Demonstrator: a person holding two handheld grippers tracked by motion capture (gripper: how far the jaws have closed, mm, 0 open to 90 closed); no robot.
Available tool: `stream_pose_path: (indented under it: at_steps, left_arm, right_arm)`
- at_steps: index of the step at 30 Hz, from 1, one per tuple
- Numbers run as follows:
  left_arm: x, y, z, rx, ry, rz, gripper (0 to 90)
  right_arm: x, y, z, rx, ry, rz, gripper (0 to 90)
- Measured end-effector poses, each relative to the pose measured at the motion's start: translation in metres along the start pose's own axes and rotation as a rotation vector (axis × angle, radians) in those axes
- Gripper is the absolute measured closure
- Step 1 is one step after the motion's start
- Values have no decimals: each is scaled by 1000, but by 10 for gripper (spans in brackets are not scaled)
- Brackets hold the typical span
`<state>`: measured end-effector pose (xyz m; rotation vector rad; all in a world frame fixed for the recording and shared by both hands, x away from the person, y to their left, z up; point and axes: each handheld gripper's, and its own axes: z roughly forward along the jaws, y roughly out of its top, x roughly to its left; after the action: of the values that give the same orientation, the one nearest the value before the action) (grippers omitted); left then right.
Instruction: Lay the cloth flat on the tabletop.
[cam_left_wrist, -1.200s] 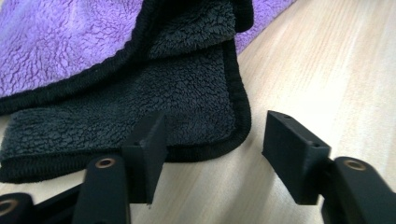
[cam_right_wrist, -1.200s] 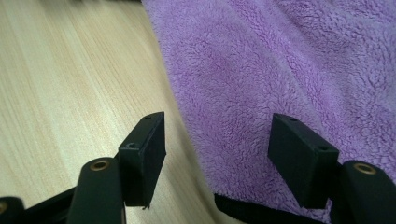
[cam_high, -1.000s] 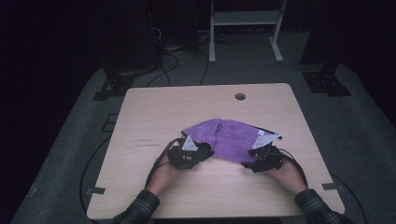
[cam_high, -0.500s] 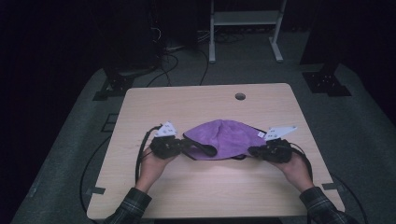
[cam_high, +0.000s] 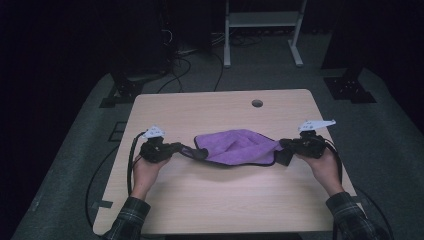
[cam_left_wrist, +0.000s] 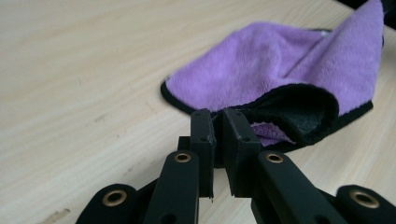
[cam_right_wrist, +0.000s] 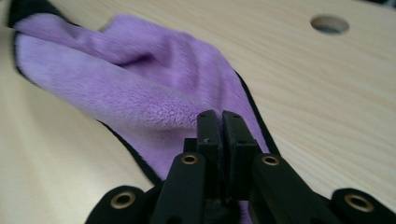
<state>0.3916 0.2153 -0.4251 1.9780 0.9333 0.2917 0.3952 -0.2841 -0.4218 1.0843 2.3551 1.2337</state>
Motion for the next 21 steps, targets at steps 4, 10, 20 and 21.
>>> stream_pose_path:
  at_steps: [4,10,20,21]
  left_arm:
    - [-1,-2,8,27,-3,5,821]
    - [-2,-5,13,43,0,13,820]
    - [-4,-4,12,46,-1,21,820]
    - [-4,-5,13,47,-2,21,820]
  right_arm:
    - [-9,-4,19,42,-42,18,856]
    - [-6,-2,11,-3,-80,24,627]
    - [52,-15,-11,5,17,-115,579]
    - [55,-17,-12,4,22,-119,579]
